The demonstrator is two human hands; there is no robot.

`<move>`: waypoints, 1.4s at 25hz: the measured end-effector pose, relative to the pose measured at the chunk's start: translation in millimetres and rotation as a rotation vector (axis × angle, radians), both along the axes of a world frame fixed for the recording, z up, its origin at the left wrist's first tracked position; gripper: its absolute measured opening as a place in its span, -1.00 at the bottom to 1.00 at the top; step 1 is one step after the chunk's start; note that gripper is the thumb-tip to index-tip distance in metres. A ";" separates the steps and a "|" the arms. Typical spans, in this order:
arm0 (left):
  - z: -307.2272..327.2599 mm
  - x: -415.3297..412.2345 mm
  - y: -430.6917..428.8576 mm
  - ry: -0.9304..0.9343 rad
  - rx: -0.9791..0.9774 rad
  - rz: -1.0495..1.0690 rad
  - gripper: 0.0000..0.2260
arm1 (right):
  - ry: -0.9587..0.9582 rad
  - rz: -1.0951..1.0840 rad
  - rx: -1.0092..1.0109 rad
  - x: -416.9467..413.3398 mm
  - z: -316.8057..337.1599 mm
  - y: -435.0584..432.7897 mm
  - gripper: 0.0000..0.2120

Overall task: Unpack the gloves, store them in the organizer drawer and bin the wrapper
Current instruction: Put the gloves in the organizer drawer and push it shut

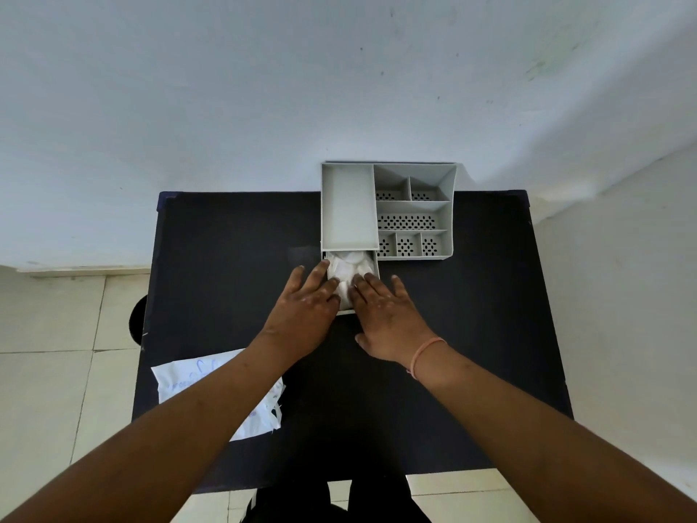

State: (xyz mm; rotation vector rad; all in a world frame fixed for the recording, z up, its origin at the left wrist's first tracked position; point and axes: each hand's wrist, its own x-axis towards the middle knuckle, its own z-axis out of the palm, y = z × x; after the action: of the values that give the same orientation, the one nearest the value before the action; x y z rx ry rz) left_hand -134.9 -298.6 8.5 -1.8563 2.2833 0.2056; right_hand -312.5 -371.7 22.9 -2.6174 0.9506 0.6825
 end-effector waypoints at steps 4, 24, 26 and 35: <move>5.7 -7.1 -8.0 0.045 -0.051 0.078 -0.61 | -0.254 -0.177 -0.078 23.1 18.0 -9.8 -0.43; 8.3 -10.7 -11.7 0.053 0.075 0.109 -0.63 | -0.101 -0.061 -0.014 47.4 6.7 -32.3 -0.14; 7.3 -9.5 -10.9 0.062 0.076 0.128 -0.59 | -0.120 -0.019 -0.053 49.6 6.5 -29.1 -0.12; 10.5 -11.7 -12.0 0.017 0.071 0.096 -0.66 | 0.103 0.095 -0.061 41.0 -8.0 -28.3 0.35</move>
State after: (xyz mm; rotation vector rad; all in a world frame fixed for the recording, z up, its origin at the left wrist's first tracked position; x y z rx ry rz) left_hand -146.6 -310.6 19.0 -1.9365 2.1704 0.3129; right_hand -271.6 -400.0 14.9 -2.7185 0.8940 0.8314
